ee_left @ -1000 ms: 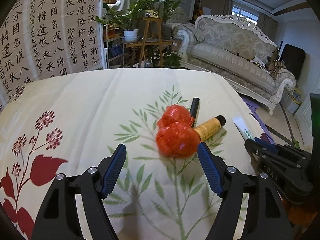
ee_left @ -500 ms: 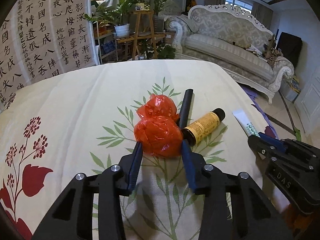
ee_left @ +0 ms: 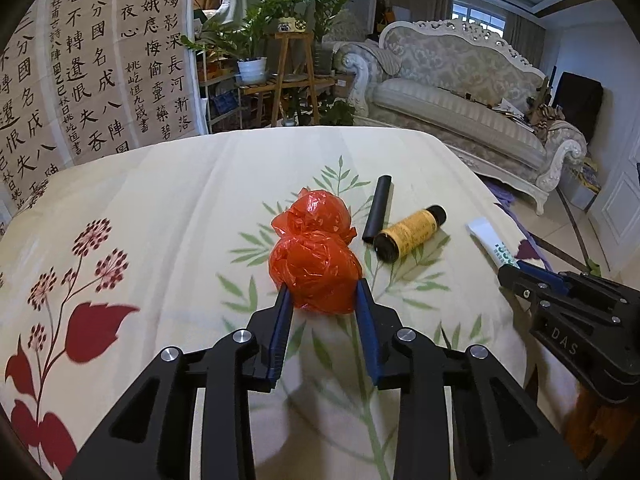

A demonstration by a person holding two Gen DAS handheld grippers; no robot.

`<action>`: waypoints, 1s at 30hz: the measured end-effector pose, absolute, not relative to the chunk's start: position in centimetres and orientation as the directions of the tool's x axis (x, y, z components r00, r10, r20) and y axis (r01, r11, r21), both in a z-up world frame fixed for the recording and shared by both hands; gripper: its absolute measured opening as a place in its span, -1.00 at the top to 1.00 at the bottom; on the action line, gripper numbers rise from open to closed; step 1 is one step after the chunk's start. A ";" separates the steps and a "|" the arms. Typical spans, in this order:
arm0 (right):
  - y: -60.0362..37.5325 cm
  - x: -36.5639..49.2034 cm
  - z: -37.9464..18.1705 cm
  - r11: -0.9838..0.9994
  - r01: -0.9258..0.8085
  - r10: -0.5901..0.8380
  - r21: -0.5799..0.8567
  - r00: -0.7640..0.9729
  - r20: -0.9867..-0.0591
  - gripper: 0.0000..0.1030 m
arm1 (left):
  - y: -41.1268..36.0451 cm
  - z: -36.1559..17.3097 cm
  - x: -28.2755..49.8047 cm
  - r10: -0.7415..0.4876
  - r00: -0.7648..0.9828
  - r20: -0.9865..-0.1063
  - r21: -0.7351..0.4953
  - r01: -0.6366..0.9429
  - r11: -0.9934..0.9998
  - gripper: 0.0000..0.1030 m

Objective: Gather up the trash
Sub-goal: 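Carry the red bag and tube over the bin and open both tools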

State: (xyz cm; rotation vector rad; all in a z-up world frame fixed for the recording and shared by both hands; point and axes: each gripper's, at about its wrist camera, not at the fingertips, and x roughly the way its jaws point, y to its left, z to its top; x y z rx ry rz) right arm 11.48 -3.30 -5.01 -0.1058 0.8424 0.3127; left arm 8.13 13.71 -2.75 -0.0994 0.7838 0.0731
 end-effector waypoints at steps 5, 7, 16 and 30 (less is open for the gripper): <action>-4.1 9.3 -4.2 0.952 -0.305 0.230 0.031 0.644 -0.729 0.70 | 13.4 -2.3 6.5 0.019 0.713 -0.701 -0.077 -0.102 0.992 0.38; -4.7 8.3 -3.9 0.954 -0.298 0.224 0.026 0.656 -0.721 0.70 | 12.9 -1.9 5.7 0.009 0.723 -0.691 -0.082 -0.091 0.992 0.38; -10.4 4.0 -2.7 0.978 -0.207 0.159 0.013 0.706 -0.690 0.70 | 8.3 -0.4 2.7 -0.087 0.755 -0.650 -0.100 0.030 0.995 0.38; -22.6 1.0 -4.5 0.998 0.065 -0.027 0.027 0.713 -0.701 0.70 | -3.6 -0.9 2.6 -0.267 0.714 -0.647 -0.070 0.293 0.954 0.38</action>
